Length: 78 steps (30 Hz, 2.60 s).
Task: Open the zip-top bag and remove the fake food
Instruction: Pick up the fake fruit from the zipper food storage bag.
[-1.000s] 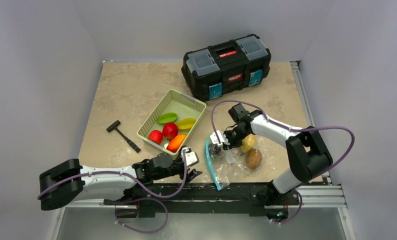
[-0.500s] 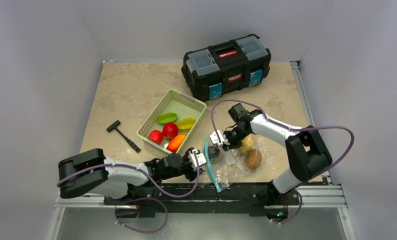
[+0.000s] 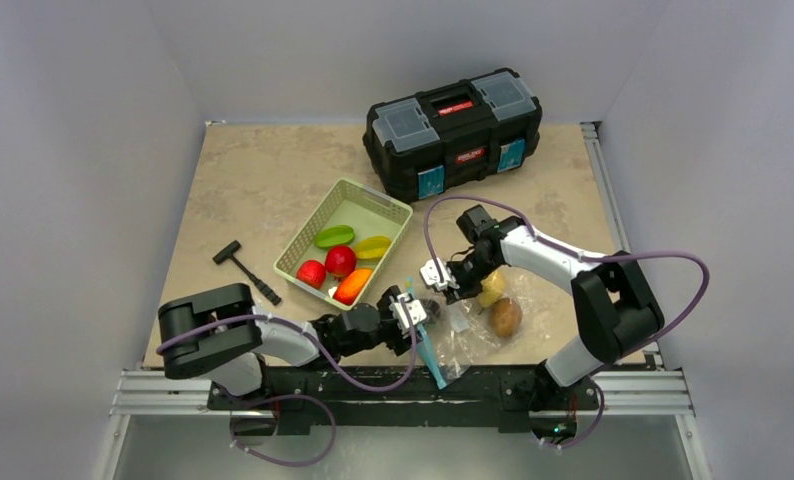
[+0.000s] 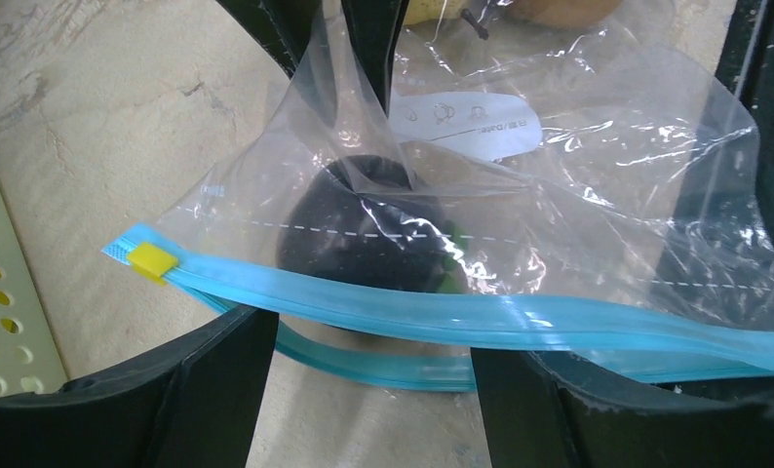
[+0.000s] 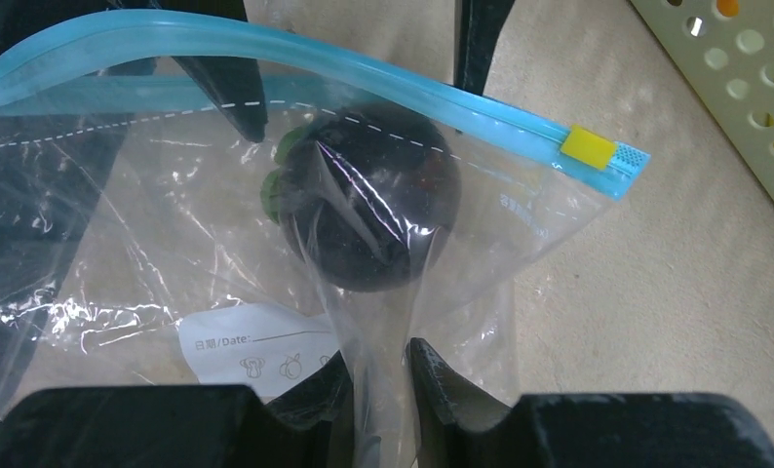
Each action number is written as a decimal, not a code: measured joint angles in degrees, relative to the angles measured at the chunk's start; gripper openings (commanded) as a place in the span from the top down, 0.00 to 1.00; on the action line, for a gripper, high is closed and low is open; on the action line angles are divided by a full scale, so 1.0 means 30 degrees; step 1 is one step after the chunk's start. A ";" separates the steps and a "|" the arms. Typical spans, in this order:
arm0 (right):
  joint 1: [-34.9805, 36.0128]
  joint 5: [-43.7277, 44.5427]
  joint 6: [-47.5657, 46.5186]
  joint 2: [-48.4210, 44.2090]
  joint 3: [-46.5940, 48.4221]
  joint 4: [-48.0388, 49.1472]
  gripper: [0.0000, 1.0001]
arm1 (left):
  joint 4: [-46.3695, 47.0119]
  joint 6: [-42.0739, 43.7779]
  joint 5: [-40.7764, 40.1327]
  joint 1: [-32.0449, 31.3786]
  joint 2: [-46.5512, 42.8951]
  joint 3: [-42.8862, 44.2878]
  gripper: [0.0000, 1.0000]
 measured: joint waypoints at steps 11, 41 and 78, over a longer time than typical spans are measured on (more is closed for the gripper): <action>0.0029 -0.1093 -0.0233 0.0787 0.0313 -0.0546 0.81 | 0.2280 -0.0015 -0.0860 0.0000 0.1734 0.0211 0.20; 0.0663 -0.1530 0.0044 0.1129 0.1188 -0.1552 0.82 | 0.3111 -0.0073 -0.2433 -0.0211 0.4146 0.1763 0.87; -0.0984 -0.1341 0.0444 0.0284 0.1180 -0.1056 0.81 | -0.9457 -0.3162 -0.1107 -0.0233 -1.0367 -0.0146 1.00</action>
